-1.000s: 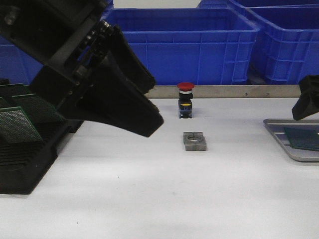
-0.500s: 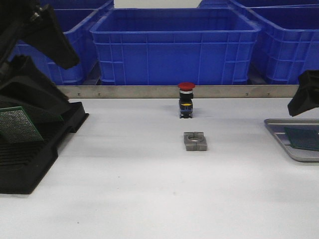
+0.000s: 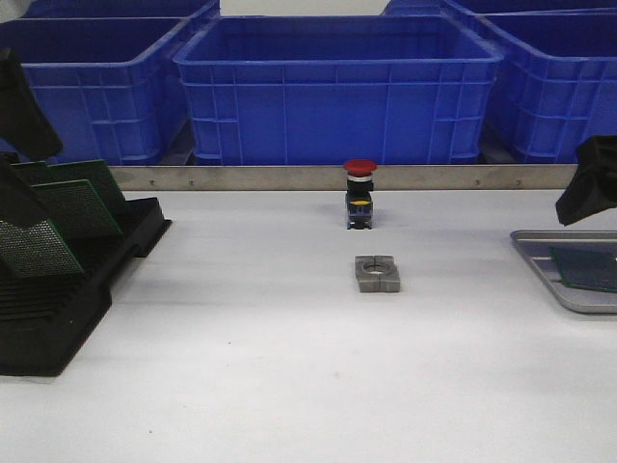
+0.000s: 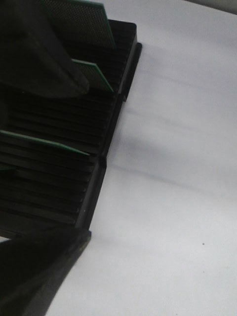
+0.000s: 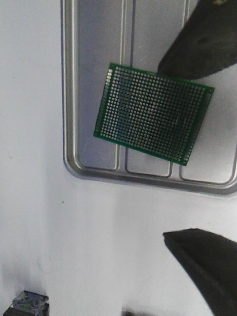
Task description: Place circuit board on tray
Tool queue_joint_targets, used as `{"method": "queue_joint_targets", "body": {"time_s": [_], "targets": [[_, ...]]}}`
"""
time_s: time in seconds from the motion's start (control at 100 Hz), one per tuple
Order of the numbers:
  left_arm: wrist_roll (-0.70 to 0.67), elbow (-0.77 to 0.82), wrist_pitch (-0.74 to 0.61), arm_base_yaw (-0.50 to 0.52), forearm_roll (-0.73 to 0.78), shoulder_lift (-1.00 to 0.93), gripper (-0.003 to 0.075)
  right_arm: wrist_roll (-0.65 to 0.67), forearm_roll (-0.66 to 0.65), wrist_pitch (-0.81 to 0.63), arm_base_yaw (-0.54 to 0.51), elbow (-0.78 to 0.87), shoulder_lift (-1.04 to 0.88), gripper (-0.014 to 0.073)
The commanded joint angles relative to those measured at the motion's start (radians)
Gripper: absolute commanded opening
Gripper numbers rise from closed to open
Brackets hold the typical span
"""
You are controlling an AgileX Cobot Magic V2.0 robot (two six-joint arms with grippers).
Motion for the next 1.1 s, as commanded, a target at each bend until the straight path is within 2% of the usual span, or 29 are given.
{"method": "queue_joint_targets", "body": {"time_s": [0.0, 0.39, 0.49, 0.68, 0.83, 1.09], "targets": [[-0.015, -0.023, -0.02, 0.006, -0.024, 0.002, 0.0474, -0.004, 0.011, 0.014, -0.004, -0.029, -0.043, 0.0631], [-0.015, -0.027, -0.109, 0.006, -0.007, 0.115, 0.0455, -0.004, 0.011, 0.016, -0.004, -0.029, -0.043, 0.0631], [-0.015, -0.027, -0.128, 0.006, -0.007, 0.121, 0.0382, -0.004, 0.011, 0.018, -0.004, -0.029, -0.043, 0.0631], [-0.015, -0.027, -0.128, 0.006, -0.007, 0.124, 0.0146, -0.004, 0.011, 0.019, -0.004, -0.029, -0.043, 0.0631], [-0.015, -0.027, -0.128, 0.006, -0.007, 0.124, -0.0011, -0.004, 0.011, 0.02, -0.004, -0.029, -0.043, 0.0631], [-0.015, -0.031, -0.121, 0.006, -0.004, 0.092, -0.002, -0.015, 0.011, 0.079, -0.004, -0.036, -0.064, 0.0631]]}}
